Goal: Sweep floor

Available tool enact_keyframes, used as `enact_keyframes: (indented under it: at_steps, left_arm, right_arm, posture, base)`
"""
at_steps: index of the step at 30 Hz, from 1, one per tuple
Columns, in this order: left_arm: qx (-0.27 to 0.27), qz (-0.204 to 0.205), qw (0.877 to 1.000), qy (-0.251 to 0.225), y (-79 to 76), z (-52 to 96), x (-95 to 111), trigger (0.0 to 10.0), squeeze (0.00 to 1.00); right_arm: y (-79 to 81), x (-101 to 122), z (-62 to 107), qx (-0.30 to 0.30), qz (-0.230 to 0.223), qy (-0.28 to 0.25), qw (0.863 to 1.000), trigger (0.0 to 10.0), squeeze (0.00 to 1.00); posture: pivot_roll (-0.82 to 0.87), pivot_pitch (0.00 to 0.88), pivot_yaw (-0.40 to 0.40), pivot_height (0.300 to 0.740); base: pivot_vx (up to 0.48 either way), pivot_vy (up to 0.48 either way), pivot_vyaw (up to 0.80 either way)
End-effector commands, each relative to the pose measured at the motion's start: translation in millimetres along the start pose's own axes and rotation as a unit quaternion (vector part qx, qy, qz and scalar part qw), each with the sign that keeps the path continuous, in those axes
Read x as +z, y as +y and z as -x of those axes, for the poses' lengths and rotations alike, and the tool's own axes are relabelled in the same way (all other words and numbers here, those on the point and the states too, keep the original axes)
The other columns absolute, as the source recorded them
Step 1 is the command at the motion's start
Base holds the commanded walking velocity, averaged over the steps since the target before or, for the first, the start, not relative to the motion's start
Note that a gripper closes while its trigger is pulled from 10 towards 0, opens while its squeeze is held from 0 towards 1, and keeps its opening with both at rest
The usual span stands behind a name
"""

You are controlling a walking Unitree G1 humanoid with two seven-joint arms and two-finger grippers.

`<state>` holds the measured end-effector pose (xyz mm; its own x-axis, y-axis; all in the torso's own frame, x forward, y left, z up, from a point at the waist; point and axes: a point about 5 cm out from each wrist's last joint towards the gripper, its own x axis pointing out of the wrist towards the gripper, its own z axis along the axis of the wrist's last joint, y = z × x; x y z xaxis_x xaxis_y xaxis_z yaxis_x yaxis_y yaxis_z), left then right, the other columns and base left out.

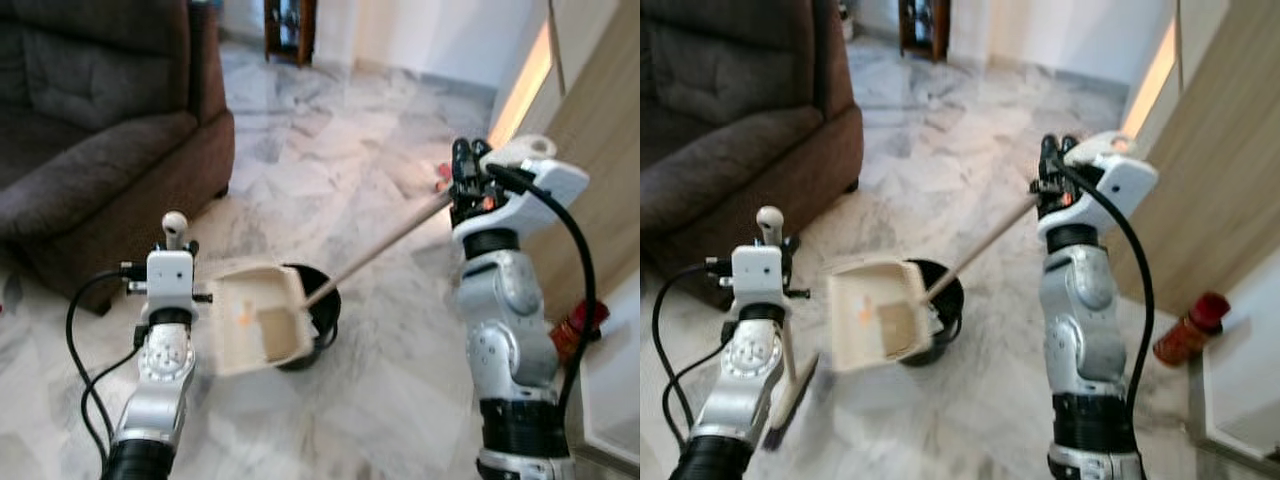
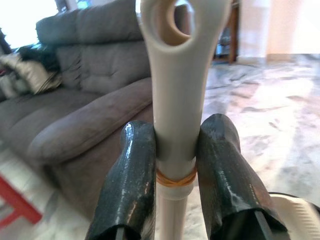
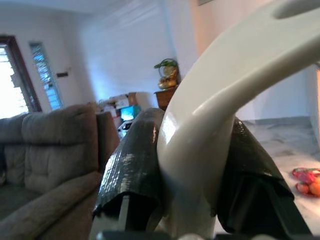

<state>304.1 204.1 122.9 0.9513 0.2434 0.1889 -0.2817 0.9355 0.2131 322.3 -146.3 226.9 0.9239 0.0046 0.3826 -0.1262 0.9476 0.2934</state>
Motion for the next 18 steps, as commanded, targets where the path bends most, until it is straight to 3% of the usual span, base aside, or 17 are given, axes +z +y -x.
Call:
enact_keyframes:
  at_steps: [1, 18]
  left_arm:
    - [-0.002, 0.004, 1.000, -0.026, -4.2, -2.7, 10.2, 10.0, 0.00]
    - [-0.003, 0.005, 1.000, -0.026, -5.2, -2.7, 10.2, 10.0, 0.00]
  right_arm:
    - [8.4, 21.5, -3.3, 0.015, -0.022, -0.056, 0.998, 10.0, 0.00]
    - [12.5, 24.2, -3.9, 0.027, -0.024, -0.062, 0.997, 10.0, 0.00]
  posture:
    - [0.05, 0.038, -0.069, 0.740]
    - [0.04, 0.032, -0.070, 0.740]
  base:
    - [0.255, 0.000, 0.00]
    - [0.259, 0.000, 0.00]
